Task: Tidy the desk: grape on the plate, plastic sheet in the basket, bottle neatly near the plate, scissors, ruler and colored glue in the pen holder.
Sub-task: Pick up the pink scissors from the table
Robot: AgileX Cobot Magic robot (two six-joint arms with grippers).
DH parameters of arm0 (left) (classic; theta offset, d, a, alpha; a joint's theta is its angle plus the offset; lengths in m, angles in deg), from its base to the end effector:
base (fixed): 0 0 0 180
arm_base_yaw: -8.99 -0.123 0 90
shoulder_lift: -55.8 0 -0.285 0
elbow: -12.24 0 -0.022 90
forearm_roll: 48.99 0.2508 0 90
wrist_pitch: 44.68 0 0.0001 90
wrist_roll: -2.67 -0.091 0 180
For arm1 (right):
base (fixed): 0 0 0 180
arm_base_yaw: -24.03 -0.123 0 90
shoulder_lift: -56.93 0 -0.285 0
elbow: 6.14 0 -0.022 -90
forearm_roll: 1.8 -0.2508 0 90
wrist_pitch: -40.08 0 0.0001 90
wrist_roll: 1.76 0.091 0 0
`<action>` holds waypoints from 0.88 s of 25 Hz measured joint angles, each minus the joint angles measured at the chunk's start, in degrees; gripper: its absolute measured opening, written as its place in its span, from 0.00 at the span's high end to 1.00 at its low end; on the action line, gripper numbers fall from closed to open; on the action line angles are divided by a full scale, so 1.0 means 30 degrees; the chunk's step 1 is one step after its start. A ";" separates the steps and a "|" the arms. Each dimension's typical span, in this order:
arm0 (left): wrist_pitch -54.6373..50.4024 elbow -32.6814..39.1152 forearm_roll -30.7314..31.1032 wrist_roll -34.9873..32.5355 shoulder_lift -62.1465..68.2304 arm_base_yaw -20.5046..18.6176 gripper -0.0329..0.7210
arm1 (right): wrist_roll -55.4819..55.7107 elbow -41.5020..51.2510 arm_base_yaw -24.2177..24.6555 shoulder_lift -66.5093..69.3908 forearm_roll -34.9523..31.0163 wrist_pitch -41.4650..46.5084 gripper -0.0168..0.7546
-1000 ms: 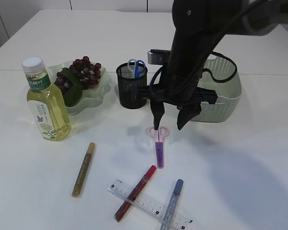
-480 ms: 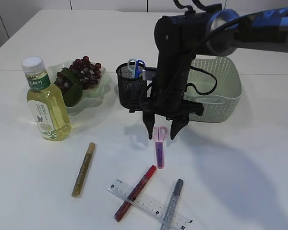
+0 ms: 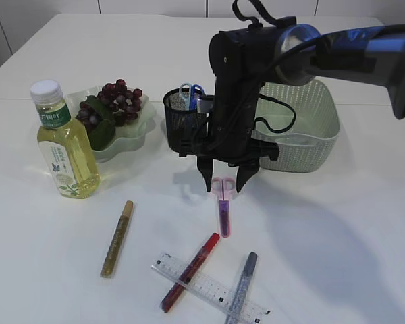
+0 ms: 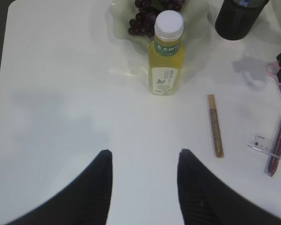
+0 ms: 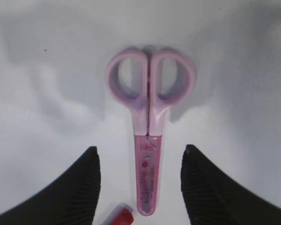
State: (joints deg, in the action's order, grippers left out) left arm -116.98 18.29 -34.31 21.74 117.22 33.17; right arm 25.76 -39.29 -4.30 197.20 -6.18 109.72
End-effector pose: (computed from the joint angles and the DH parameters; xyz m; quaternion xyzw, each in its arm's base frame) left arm 0.1408 -0.0391 0.4228 0.0361 0.9306 -0.0070 0.3641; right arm 0.4110 0.2290 0.1617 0.0052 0.9989 0.0452 0.0080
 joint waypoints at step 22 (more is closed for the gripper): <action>-0.0014 0.0000 0.0151 -0.0107 0.0000 0.0000 0.52 | 0.0121 0.0000 -0.0577 0.0000 0.0202 0.0000 0.41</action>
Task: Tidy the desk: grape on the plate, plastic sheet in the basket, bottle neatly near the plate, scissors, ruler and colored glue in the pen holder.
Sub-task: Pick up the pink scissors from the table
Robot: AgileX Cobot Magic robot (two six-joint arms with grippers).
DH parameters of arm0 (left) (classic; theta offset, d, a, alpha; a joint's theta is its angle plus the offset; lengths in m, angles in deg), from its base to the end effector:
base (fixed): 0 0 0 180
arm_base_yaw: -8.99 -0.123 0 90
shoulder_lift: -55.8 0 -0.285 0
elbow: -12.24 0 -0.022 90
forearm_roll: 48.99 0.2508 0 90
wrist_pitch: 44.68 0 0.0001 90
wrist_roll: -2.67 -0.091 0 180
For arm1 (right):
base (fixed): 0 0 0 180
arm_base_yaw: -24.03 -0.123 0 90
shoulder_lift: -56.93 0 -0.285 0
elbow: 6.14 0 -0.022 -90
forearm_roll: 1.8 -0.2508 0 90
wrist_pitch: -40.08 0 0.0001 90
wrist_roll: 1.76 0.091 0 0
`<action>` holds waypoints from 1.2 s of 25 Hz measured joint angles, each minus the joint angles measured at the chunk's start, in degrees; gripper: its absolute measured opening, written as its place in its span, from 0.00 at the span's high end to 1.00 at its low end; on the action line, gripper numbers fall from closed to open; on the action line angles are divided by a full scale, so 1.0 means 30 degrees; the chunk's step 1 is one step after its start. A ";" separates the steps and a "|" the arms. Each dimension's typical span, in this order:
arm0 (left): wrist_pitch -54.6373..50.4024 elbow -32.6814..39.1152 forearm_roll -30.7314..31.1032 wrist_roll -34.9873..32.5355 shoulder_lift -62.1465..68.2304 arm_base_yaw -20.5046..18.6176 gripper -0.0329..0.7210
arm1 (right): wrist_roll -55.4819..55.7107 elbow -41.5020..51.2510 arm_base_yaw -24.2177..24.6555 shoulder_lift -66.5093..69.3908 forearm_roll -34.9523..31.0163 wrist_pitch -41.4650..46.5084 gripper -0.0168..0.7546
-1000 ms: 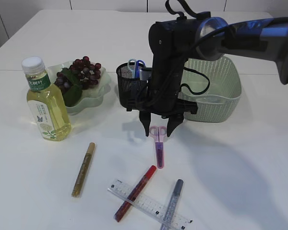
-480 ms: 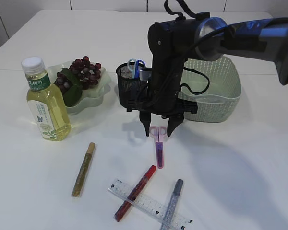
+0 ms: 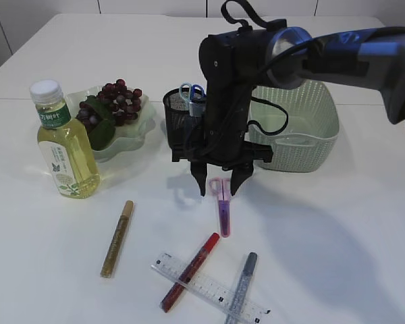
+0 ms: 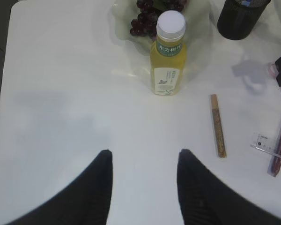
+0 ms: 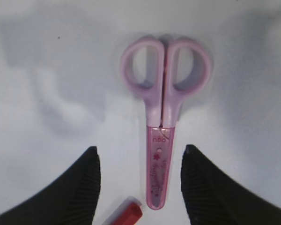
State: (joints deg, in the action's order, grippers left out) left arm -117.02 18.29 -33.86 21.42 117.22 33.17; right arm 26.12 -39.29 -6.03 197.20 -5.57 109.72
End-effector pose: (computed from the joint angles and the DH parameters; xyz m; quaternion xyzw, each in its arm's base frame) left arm 0.1410 -0.0385 0.4229 0.0385 0.9302 -0.0022 0.3651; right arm 0.4044 0.2405 0.1617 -0.0084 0.9991 0.0409 0.0096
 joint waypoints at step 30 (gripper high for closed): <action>-0.0030 0.0000 0.0000 -0.0113 0.0000 0.0000 0.53 | 0.0000 0.0918 0.0000 0.0760 0.0335 0.0009 0.41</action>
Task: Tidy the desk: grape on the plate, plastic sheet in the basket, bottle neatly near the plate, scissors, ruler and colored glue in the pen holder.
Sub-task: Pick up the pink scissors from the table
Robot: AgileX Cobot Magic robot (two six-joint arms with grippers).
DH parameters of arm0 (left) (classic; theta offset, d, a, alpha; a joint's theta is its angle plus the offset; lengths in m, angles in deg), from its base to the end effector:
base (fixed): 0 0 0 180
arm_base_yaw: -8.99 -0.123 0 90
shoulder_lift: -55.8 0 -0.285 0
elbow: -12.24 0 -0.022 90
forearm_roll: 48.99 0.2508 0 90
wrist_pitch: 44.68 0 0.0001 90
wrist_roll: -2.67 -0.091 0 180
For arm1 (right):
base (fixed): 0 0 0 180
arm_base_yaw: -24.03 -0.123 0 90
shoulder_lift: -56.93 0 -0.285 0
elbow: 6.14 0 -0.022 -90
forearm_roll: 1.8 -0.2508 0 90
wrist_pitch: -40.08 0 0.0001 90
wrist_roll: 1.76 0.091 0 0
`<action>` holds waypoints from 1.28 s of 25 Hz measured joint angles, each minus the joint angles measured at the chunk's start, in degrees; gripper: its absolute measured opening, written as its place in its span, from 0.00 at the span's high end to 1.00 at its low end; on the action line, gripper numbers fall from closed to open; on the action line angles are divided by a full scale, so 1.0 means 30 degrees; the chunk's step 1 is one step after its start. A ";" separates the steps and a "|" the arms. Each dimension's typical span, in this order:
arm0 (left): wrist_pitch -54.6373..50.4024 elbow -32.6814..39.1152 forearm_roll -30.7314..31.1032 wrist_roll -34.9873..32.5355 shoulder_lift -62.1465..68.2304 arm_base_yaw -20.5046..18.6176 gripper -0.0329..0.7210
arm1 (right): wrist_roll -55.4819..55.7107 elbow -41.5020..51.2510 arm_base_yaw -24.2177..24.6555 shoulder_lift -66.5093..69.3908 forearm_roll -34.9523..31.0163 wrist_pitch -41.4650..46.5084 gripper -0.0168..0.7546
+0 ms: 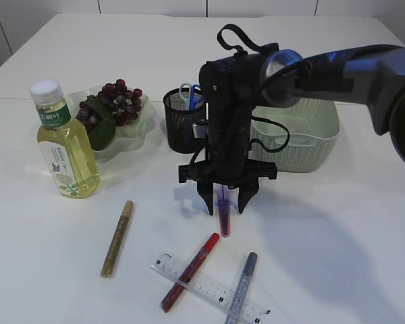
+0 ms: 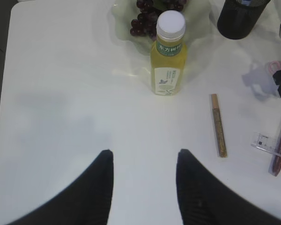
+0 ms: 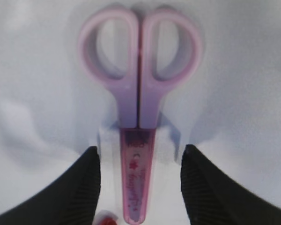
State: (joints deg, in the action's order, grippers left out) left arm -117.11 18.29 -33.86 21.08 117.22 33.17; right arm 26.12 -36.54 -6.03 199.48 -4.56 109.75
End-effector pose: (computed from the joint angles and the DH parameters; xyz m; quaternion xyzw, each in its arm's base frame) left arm 0.1409 -0.0384 0.4228 0.0412 0.9303 -0.0009 0.3644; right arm 0.3994 0.2359 0.1313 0.0103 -0.9996 -0.0119 0.0248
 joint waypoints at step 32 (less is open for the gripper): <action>0.0000 0.0000 0.0000 -0.0041 0.0000 0.0000 0.55 | 0.0036 0.0000 0.0000 0.0301 0.0157 0.0000 0.44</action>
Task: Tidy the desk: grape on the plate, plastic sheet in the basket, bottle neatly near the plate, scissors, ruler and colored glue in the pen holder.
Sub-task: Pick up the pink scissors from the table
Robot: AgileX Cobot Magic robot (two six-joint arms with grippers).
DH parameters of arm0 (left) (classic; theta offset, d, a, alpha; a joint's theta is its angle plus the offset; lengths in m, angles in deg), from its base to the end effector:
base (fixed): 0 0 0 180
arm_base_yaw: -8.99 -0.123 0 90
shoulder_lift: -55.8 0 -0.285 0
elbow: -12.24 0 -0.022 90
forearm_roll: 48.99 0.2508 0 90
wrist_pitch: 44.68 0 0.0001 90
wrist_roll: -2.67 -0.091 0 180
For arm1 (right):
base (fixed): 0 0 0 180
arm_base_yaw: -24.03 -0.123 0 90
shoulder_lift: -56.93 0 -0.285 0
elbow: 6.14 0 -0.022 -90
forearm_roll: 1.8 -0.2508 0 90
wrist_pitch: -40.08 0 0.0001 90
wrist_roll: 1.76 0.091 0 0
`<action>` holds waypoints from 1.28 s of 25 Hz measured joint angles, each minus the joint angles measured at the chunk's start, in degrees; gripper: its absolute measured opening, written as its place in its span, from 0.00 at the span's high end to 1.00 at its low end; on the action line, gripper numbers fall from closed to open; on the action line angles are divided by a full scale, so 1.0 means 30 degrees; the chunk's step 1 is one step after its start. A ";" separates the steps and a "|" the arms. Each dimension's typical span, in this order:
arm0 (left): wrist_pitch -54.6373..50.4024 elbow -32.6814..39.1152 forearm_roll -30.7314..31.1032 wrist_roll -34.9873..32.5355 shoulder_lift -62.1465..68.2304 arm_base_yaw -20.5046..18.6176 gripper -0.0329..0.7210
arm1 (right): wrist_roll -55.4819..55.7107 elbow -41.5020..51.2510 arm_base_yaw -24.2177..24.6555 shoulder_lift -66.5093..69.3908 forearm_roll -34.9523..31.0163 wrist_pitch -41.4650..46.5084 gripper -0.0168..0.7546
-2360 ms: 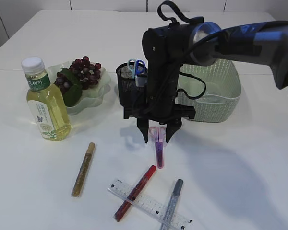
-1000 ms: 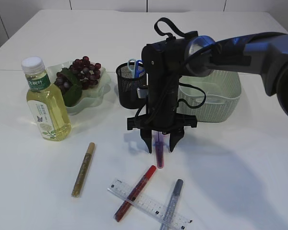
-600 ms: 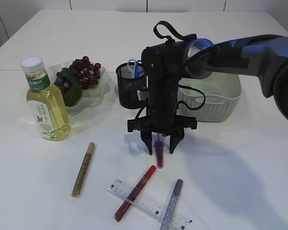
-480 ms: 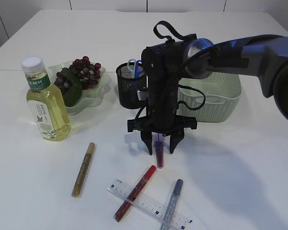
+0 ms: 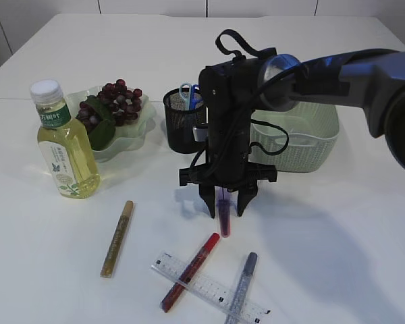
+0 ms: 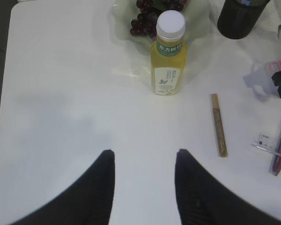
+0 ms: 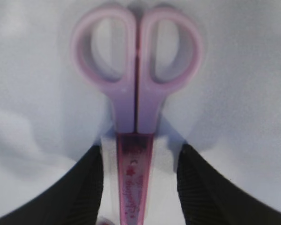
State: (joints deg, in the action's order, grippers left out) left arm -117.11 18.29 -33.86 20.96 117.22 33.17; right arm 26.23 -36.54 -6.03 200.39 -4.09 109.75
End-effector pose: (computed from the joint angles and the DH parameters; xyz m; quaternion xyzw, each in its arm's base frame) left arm 0.1409 -0.0384 0.4228 0.0422 0.9303 -0.0005 0.3644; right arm 0.3998 0.2353 0.1239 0.0107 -0.9995 -0.0047 0.0298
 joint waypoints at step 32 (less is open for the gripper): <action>0.0000 0.0000 0.0000 0.0000 0.0000 0.0000 0.55 | -0.0516 0.0000 -0.0014 0.0000 0.0262 0.0000 0.74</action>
State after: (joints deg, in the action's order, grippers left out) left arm -117.11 18.29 -33.86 20.96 117.22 33.17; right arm 24.68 -36.54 -6.07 200.39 -3.31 109.75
